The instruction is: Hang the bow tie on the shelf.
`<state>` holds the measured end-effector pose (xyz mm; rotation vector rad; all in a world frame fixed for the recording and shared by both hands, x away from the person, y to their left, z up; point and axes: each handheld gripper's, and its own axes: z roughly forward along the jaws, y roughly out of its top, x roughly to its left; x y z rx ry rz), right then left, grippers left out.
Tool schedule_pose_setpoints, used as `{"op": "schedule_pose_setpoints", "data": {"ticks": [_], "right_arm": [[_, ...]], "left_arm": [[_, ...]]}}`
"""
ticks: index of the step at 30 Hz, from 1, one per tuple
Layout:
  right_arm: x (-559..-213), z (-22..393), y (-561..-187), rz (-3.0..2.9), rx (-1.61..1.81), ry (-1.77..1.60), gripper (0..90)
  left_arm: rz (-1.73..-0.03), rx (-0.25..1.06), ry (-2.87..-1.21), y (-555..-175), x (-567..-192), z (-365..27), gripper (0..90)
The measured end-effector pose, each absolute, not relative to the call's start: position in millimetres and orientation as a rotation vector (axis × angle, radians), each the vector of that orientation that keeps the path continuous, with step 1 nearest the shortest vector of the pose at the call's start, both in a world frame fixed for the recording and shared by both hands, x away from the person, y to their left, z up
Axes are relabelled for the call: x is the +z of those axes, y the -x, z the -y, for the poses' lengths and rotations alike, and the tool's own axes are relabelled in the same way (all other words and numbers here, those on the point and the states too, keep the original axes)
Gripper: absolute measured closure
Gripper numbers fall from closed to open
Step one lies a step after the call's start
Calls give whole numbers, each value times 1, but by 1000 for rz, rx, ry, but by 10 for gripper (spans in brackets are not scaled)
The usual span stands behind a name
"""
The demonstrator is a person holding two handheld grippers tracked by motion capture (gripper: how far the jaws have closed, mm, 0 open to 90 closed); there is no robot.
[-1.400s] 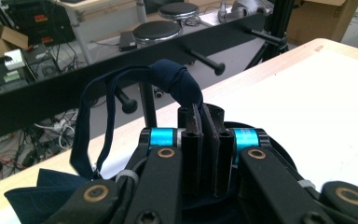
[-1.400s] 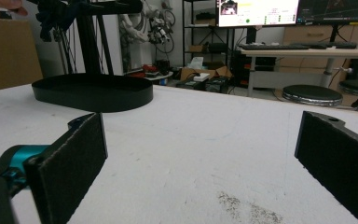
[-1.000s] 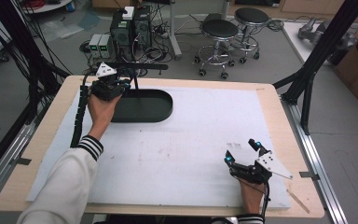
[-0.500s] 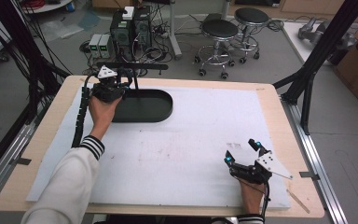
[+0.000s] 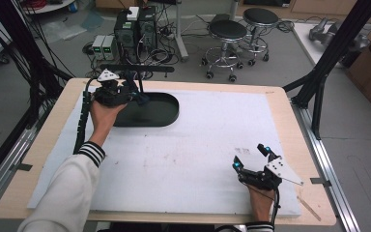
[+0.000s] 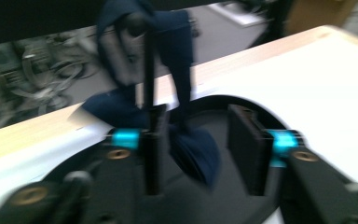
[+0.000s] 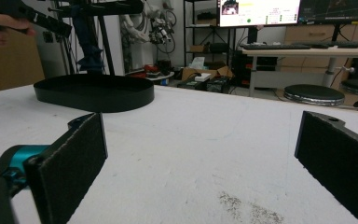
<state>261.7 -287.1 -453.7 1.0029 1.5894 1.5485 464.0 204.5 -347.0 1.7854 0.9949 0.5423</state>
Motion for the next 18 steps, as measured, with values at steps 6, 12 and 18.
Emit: {"op": "schedule_pose_setpoints", "data": {"ticks": [6,12,18], "right_arm": [[-454,287,-261,-1592,1552,-1004,12],[-454,287,-261,-1592,1544,-1000,12],[-454,287,-261,-1587,1546,-1005,12]], "left_arm": [[-942,439,-1734,-456,-347,-217,212],[-858,437,-1663,-430,-352,-240,163],[-761,524,-1598,-384,-370,-269,161]]}}
